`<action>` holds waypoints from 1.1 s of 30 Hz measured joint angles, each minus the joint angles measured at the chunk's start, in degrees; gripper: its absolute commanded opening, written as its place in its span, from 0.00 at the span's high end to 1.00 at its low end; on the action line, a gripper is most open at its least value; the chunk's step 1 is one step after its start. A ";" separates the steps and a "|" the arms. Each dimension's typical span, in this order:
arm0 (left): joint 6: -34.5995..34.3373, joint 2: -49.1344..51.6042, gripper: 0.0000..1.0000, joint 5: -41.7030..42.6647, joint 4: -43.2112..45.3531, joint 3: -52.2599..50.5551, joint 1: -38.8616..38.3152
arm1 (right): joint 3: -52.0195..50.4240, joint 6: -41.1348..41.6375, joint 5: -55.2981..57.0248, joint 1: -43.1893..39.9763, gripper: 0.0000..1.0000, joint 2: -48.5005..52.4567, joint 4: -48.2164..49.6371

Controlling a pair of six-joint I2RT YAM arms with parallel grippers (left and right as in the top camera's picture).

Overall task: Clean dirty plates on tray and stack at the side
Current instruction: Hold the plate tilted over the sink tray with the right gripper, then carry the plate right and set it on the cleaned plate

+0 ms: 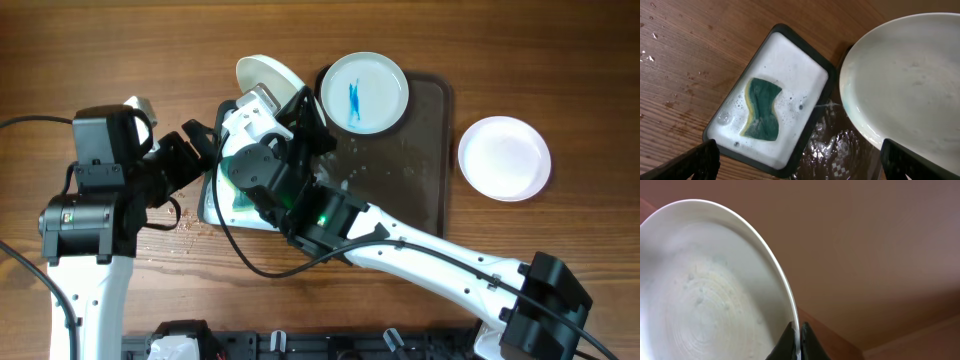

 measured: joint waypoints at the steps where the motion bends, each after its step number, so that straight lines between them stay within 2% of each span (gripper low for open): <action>1: 0.00 0.00 0.00 0.00 0.00 0.00 0.00 | 0.00 -0.02 0.00 0.00 0.96 0.00 0.00; 33: 0.00 0.00 0.00 0.00 0.00 0.00 0.00 | 0.00 0.85 0.24 0.00 0.96 0.00 -1.44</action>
